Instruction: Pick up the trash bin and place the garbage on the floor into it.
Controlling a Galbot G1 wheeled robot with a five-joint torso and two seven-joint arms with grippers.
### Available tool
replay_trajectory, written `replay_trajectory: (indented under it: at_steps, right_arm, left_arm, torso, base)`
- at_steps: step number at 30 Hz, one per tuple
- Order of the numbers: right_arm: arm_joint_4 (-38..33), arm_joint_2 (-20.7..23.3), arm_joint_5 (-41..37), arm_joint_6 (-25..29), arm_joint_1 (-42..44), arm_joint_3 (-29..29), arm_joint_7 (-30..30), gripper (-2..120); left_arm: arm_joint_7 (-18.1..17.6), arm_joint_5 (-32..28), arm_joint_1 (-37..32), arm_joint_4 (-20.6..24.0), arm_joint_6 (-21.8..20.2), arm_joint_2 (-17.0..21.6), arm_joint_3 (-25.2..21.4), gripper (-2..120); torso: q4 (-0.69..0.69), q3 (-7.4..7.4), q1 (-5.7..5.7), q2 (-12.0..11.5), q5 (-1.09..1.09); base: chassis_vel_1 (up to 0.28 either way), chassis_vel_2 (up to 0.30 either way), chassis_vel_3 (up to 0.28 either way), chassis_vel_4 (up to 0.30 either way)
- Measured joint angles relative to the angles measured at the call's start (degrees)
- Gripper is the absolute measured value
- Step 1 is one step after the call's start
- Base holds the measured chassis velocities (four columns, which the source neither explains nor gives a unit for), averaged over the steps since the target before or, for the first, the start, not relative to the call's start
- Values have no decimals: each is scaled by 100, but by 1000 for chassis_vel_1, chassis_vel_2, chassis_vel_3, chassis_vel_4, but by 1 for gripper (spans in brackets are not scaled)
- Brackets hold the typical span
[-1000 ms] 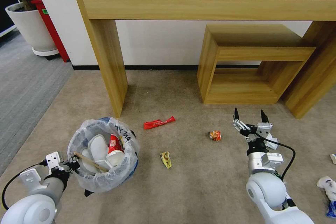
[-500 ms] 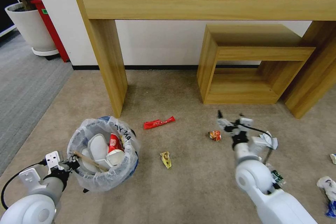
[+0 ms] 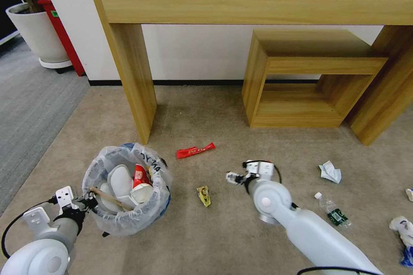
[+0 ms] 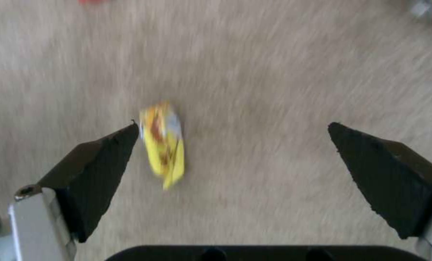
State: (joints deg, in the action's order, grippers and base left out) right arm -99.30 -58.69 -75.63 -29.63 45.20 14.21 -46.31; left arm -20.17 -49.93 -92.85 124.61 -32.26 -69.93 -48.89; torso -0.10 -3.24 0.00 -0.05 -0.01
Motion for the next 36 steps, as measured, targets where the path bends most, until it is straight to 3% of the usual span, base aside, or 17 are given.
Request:
replay_trajectory:
  at_steps: [4, 14, 36]
  right_arm:
    - [358, -162, -193, -295, -289, 369, -23, 100]
    - [2070, -1443, 198, -656, -860, 1271, 526, 100]
    - [3634, -2020, 1067, -209, -1368, 1830, 1219, 91]
  left_arm:
    - [-4, -7, 47, -78, -1, 12, 27, 1]
    - [15, 0, -32, -83, 38, -90, -20, 1]
    - [70, 28, -65, -130, 144, -183, -27, 1]
  torso:
    - [-2, 0, 0, 0, 0]
    - [-1, 1, 0, -1, 0]
    - [-1, 1, 0, 0, 1]
  base:
    - [0, 0, 0, 0]
    - [0, 0, 0, 0]
    - [0, 0, 0, 0]
